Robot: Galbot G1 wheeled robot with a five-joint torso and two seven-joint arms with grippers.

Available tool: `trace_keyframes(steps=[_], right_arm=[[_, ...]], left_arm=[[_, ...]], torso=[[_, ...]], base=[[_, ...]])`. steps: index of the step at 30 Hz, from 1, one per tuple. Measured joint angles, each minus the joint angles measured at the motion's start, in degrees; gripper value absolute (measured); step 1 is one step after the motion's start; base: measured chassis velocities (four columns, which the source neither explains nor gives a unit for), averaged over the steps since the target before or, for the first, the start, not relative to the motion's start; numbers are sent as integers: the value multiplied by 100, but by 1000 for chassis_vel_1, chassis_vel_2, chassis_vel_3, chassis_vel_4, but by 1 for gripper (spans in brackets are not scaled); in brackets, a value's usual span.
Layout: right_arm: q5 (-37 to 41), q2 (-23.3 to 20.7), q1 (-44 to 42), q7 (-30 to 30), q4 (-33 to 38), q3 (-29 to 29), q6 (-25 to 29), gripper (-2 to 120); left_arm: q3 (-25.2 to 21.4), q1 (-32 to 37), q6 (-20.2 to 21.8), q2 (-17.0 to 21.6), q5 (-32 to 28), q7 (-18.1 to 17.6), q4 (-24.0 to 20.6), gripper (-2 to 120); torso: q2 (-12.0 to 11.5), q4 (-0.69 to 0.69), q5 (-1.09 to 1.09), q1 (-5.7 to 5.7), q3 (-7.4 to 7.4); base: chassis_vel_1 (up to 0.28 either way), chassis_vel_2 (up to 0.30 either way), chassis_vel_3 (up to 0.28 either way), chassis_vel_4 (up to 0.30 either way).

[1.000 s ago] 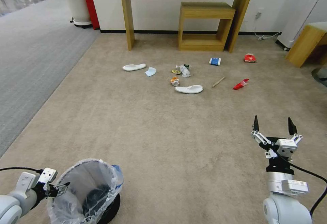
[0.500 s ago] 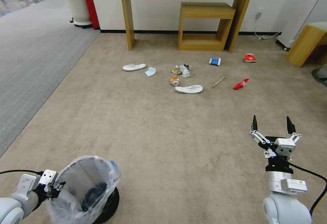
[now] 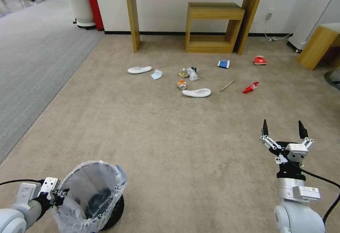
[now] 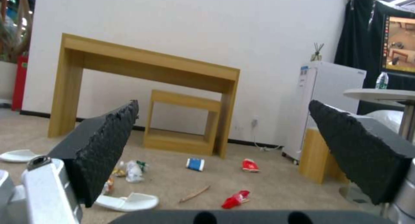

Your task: Pick up the trash bin and place the garbage on the floor into it.

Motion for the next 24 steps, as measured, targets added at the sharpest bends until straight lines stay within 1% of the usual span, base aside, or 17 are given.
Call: trace_keyframes(steps=[2, 3, 6, 7, 9, 10, 13, 14, 17, 18, 20, 21, 22, 24], right_arm=[[4, -11, 8, 0, 0, -3, 0, 100], [4, -11, 8, 0, 0, -3, 0, 100], [5, -14, 19, 0, -1, -15, 1, 100], [5, -14, 19, 0, -1, -15, 1, 100], [5, -12, 21, 0, -3, -23, 1, 100], [5, -12, 21, 0, -3, -23, 1, 100], [5, -21, 21, 0, -13, -27, 2, 100], [5, -21, 21, 0, -13, -27, 2, 100], [5, -32, 14, 0, -36, -26, 12, 100], [5, -32, 14, 0, -36, -26, 12, 100], [5, -32, 14, 0, -50, -33, 17, 100], [5, -32, 16, 0, -54, -37, 19, 100], [5, -32, 16, 0, -54, -37, 19, 100], [6, -35, 31, 0, -69, -48, 21, 100]], left_arm=[[-70, -183, 0, -247, -413, -259, -122, 3], [-70, -183, 0, -247, -413, -259, -122, 3], [-117, -453, 0, -682, -988, -643, -286, 3], [-117, -453, 0, -682, -988, -643, -286, 3], [-137, -586, -2, -933, -1311, -884, -379, 3], [-137, -586, -2, -933, -1311, -884, -379, 3], [-190, -747, -3, -1222, -1767, -1293, -508, 3], [-190, -747, -3, -1222, -1767, -1293, -508, 3], [-278, -906, -8, -1451, -2323, -1660, -674, 3], [-278, -906, -8, -1451, -2323, -1660, -674, 3], [-396, -1014, -8, -1636, -2806, -1953, -801, 3], [-436, -1046, -8, -1699, -2930, -2017, -841, 3], [-436, -1046, -8, -1699, -2930, -2017, -841, 3], [-578, -1124, -11, -1903, -3307, -2158, -1010, 3]], torso=[[0, 0, 4, 0, 0], [0, 0, 4, 0, 0], [0, 1, 3, 0, 0], [0, 1, 3, 0, 0], [0, -1, 5, 0, 0], [0, -1, 5, 0, 0], [0, 1, 5, 0, 0], [0, 1, 5, 0, 0], [0, -1, 5, 0, 0], [0, -1, 5, 0, 0], [0, 0, 5, 0, 0], [0, 0, 5, 0, 0], [0, 0, 5, 0, 0], [0, 0, 5, 0, 0]], base=[[0, 0, 0, 0], [0, 0, 0, 0], [0, 0, 0, 0], [0, 0, 0, 0], [0, 0, 0, 0], [0, 0, 0, 0], [0, 0, 0, 0], [0, 0, 0, 0], [0, 0, 0, 0], [0, 0, 0, 0], [0, 0, 0, 0], [0, 0, 0, 0], [0, 0, 0, 0], [0, 0, 0, 0]])
